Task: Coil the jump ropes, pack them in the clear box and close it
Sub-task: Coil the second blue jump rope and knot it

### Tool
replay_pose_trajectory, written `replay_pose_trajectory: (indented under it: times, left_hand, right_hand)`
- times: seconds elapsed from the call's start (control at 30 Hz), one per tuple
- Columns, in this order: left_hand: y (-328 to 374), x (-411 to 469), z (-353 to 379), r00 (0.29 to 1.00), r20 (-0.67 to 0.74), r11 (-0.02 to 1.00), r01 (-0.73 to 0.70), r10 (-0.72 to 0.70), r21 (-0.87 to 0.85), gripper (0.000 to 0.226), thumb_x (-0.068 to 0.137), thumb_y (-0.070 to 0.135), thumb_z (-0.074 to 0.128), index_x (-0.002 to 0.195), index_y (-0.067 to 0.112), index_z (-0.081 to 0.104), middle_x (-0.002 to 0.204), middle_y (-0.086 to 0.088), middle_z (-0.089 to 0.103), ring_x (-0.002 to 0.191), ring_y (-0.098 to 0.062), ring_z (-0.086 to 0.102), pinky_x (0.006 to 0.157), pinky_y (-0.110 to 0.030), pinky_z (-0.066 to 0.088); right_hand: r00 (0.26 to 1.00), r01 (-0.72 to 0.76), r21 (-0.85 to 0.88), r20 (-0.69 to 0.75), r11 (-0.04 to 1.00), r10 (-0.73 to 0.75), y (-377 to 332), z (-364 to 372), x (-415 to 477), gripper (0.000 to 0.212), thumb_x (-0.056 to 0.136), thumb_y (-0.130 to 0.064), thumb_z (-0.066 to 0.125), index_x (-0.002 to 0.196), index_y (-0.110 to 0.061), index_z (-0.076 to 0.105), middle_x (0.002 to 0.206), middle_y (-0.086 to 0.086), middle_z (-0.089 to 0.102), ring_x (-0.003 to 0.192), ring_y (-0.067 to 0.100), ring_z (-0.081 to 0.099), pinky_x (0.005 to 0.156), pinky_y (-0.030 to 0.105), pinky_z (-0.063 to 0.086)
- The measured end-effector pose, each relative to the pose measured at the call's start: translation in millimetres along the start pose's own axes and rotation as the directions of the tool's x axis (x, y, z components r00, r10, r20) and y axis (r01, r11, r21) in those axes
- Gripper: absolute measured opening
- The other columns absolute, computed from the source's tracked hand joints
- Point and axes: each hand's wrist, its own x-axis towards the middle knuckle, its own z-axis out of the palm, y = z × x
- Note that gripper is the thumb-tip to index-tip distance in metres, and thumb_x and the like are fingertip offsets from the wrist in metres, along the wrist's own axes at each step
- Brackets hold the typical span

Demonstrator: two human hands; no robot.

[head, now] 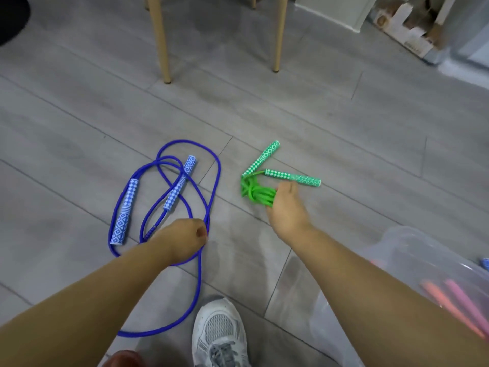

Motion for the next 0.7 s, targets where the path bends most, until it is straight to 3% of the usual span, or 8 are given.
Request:
replay_pose_trajectory:
  times: [0.13,0.23,0.3,0.4,0.5,0.6,0.7]
  left_hand:
    - [-11,12,9,0.999,0.029,0.999,0.016,-0.017,0.035,0.023,0.096,0.029,0.045,0.110,0.018,0.059,0.111,-0.003,0.060,0.095,-0.018,0.055,0.081,-0.027,0.046]
    - [-22,16,13,0.999,-0.032,0.998,0.018,-0.015,0.067,0.025,0.095,0.028,0.046,0.116,0.018,0.055,0.117,-0.004,0.053,0.102,-0.019,0.053,0.089,-0.030,0.046]
    - [-30,15,17,0.994,-0.101,0.995,0.053,-0.044,0.086,0.032,0.096,0.028,0.046,0.126,0.019,0.047,0.126,-0.005,0.045,0.114,-0.024,0.046,0.094,-0.034,0.044]
    - [-42,12,24,0.967,-0.219,0.977,0.165,-0.132,0.139,0.044,0.095,0.025,0.047,0.136,0.017,0.035,0.138,-0.009,0.032,0.125,-0.030,0.034,0.099,-0.040,0.039]
    - [-55,13,25,0.940,-0.240,0.937,0.292,-0.244,0.192,0.056,0.092,0.021,0.053,0.141,0.012,0.026,0.141,-0.012,0.028,0.126,-0.032,0.034,0.101,-0.042,0.038]
    - [-63,16,20,0.920,-0.198,0.905,0.376,-0.338,0.201,0.057,0.088,0.012,0.058,0.137,0.008,0.029,0.138,-0.014,0.032,0.125,-0.033,0.037,0.098,-0.044,0.040]
    - [-66,22,16,0.924,-0.148,0.880,0.382,-0.353,0.283,0.053,0.087,0.007,0.058,0.134,0.004,0.032,0.134,-0.016,0.038,0.123,-0.033,0.041,0.096,-0.044,0.042]
  right_hand:
    - [0.963,0.025,-0.099,0.268,0.995,0.003,12,30,-10,0.046,0.085,-0.011,0.059,0.123,-0.002,0.035,0.127,0.017,0.034,0.110,0.038,0.050,0.086,0.041,0.043]
    - [0.823,0.184,-0.253,0.568,0.950,-0.008,20,42,-18,0.068,0.079,-0.030,0.071,0.131,-0.006,0.035,0.131,0.016,0.038,0.120,0.036,0.043,0.096,0.039,0.040]
    - [0.734,0.252,-0.248,0.679,0.935,-0.018,19,43,-20,0.064,0.079,-0.036,0.071,0.129,-0.008,0.043,0.130,0.015,0.046,0.117,0.032,0.048,0.090,0.031,0.041]
    - [0.770,0.252,-0.152,0.629,0.956,-0.103,14,41,-14,0.038,0.086,-0.038,0.062,0.111,-0.011,0.052,0.119,0.014,0.056,0.107,0.028,0.054,0.077,0.029,0.040]
    - [0.824,0.224,-0.079,0.548,0.971,-0.146,10,39,-7,0.024,0.087,-0.036,0.060,0.094,-0.017,0.048,0.102,0.009,0.057,0.088,0.024,0.052,0.070,0.028,0.036]
    - [0.826,0.235,-0.059,0.539,0.970,-0.167,6,38,-4,0.023,0.088,-0.038,0.059,0.092,-0.019,0.047,0.096,0.003,0.054,0.086,0.020,0.050,0.072,0.029,0.039]
    - [0.821,0.239,-0.031,0.541,0.971,-0.185,2,36,-4,0.026,0.088,-0.040,0.057,0.101,-0.018,0.051,0.105,0.004,0.056,0.094,0.022,0.053,0.078,0.031,0.043]
